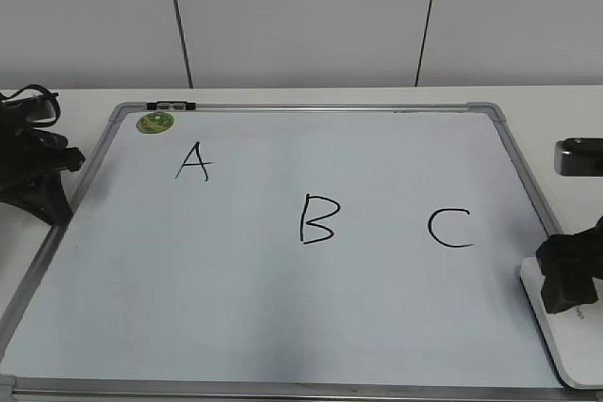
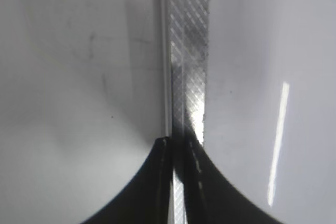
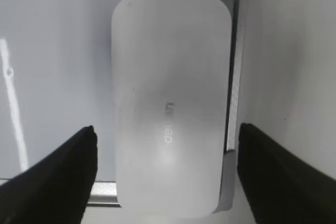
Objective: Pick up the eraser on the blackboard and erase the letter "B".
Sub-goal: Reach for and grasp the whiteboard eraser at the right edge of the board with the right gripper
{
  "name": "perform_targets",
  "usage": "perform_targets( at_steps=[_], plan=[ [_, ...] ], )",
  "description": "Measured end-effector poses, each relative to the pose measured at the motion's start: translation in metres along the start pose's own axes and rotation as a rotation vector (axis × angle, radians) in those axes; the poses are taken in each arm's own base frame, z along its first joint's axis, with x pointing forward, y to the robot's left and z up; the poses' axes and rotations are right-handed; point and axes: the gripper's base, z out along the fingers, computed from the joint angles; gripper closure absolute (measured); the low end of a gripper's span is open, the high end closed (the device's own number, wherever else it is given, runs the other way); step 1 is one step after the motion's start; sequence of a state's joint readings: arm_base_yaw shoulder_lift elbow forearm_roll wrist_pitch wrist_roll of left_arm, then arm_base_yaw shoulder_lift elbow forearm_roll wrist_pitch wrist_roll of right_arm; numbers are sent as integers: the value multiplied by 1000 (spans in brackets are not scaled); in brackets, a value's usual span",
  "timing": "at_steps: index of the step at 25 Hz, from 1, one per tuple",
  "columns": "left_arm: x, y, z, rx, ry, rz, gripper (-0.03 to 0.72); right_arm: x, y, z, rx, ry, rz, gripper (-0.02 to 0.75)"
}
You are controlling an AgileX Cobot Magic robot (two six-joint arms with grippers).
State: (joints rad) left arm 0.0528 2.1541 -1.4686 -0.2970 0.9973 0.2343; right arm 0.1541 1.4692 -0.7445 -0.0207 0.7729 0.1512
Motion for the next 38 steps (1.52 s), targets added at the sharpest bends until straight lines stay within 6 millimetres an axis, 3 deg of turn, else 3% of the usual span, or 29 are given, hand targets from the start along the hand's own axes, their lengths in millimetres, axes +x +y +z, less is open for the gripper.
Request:
perform_targets(
  at_steps=[22,26,33,38],
  plan=[
    [0,0,0,0,0,0,676,-10,1,42,16,79,-8,124],
    [0,0,0,0,0,0,676,-10,1,42,17,78,-7,183],
    [0,0,0,0,0,0,676,-10,1,41,16,72,-5,188],
    [0,0,0,0,0,0,676,-11,1,14,2,-31,-4,189]
  ],
)
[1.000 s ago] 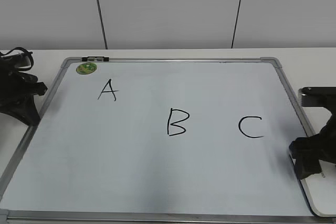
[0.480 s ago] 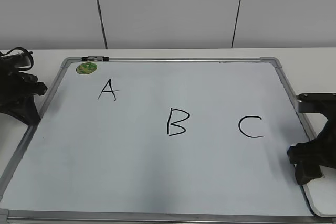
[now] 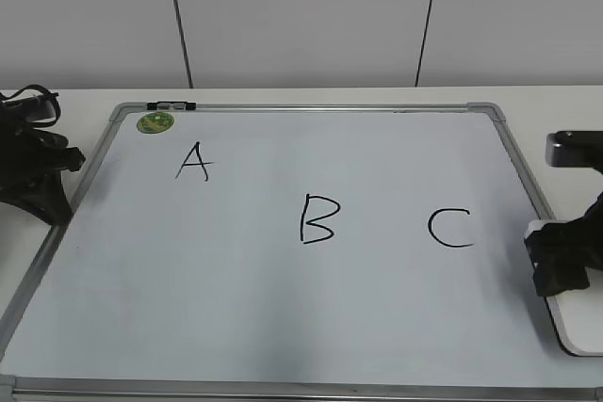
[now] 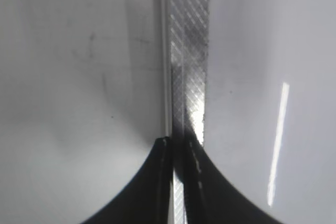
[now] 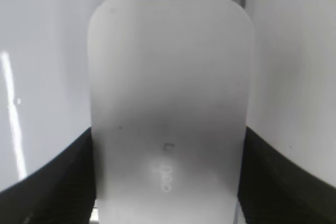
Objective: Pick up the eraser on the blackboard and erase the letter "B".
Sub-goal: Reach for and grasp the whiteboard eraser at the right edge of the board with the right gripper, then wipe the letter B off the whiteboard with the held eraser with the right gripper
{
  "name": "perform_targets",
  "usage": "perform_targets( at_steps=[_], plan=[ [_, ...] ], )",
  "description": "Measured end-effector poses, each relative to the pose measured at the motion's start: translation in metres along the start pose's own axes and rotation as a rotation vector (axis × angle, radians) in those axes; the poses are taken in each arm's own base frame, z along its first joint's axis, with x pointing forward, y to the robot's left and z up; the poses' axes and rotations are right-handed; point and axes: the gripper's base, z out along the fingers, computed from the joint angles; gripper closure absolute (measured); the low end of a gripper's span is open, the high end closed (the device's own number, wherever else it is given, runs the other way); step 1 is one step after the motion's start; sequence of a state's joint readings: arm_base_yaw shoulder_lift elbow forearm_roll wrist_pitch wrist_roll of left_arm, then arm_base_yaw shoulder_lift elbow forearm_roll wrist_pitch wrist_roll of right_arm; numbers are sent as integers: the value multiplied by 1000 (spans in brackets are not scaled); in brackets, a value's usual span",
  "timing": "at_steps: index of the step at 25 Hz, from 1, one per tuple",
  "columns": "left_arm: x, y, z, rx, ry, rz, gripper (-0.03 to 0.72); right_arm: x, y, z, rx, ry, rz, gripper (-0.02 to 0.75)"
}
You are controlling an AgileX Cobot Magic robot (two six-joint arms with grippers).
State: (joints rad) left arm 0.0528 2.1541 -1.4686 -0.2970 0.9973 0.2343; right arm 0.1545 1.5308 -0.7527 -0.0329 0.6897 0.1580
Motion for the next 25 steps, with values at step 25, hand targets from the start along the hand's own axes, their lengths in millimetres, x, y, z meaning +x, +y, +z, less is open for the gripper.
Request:
perform_targets(
  at_steps=[25],
  plan=[
    [0,0,0,0,0,0,676,-91,107,-84,-41,-28,-315,189]
  ],
)
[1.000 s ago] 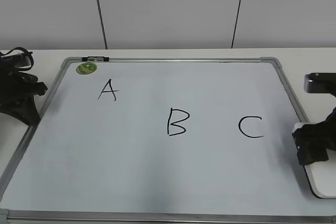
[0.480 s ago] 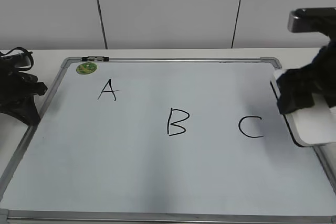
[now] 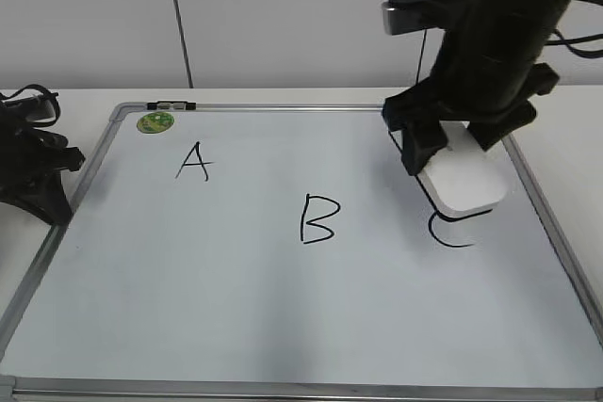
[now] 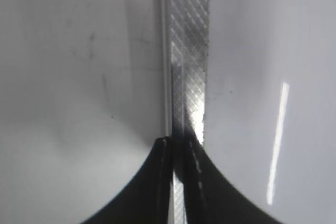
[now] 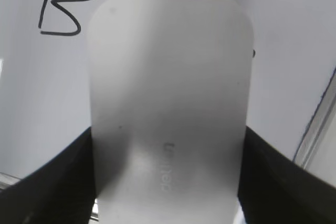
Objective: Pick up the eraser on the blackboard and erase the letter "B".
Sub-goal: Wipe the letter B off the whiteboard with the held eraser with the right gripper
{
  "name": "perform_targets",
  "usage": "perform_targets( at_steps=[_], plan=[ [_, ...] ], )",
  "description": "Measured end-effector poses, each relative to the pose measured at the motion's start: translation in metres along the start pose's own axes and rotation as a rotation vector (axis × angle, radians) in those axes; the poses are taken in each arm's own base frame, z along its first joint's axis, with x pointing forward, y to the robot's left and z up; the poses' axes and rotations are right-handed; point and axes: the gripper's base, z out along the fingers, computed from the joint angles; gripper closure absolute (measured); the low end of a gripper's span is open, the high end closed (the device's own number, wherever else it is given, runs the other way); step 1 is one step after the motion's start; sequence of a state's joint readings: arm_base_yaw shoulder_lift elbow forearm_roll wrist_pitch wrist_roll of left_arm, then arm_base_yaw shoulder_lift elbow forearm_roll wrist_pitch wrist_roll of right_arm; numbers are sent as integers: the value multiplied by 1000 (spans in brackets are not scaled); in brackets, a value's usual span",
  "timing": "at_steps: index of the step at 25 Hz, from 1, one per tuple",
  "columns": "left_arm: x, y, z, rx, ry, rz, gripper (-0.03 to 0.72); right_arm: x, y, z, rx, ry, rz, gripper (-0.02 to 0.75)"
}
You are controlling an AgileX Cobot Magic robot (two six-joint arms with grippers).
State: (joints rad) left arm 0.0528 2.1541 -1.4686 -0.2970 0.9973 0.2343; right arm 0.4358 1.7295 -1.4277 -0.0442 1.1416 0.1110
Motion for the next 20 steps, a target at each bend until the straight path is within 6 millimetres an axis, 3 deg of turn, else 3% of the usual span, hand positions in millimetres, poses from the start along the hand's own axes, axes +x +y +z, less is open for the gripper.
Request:
perform_targets(
  at_steps=[5,8,20],
  plan=[
    [0,0,0,0,0,0,676,-28,21,22,-2,17,-61,190],
    [0,0,0,1,0,-1,676,-41,33,45,-7,48,-90,190],
    [0,0,0,1,0,-1,676,-71,43,112,-8,109,-126,190]
  ],
)
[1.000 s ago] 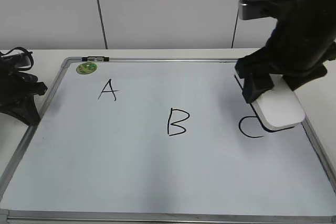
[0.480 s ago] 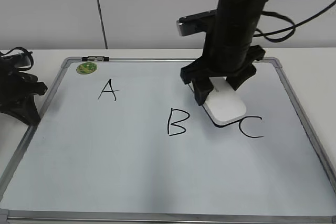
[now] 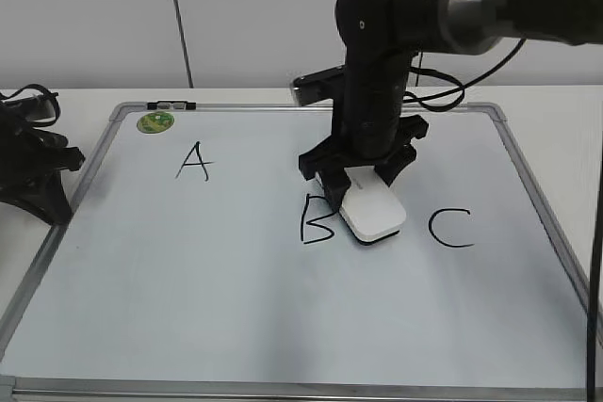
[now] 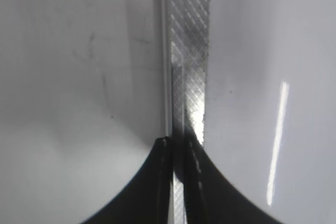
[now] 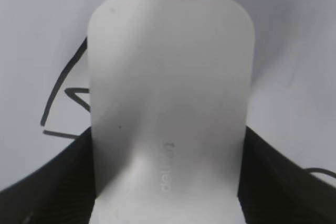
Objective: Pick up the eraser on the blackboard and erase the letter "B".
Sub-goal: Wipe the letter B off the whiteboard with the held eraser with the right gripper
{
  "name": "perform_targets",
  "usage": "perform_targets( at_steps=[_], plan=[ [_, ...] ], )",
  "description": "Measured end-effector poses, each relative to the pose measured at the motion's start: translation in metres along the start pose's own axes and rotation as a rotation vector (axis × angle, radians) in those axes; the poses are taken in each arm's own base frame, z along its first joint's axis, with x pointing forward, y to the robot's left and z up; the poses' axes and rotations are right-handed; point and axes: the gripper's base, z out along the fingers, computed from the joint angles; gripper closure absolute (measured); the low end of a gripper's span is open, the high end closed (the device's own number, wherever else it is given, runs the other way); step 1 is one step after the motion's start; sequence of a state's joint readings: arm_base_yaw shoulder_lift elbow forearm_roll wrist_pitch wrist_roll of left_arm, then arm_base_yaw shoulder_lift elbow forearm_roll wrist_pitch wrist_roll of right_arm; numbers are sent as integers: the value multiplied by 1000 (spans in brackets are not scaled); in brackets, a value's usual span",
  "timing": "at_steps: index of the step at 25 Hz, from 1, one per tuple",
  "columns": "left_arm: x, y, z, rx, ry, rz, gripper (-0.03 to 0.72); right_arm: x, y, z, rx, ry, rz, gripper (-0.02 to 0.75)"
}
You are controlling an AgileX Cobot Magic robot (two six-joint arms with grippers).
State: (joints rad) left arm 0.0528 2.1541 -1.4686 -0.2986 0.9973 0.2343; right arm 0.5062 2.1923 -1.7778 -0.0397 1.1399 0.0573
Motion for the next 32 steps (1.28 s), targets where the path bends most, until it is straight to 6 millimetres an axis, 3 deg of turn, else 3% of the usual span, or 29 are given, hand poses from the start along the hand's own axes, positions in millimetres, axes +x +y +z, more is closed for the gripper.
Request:
perform_targets(
  at_steps=[9,20,32],
  plan=[
    [0,0,0,0,0,0,676,-13,2,27,0,14,-3,190],
    [0,1,0,0,0,-2,676,-14,10,28,-5,16,-34,190],
    [0,1,0,0,0,-2,676,-2,106,27,-8,3,-313,190]
  ],
)
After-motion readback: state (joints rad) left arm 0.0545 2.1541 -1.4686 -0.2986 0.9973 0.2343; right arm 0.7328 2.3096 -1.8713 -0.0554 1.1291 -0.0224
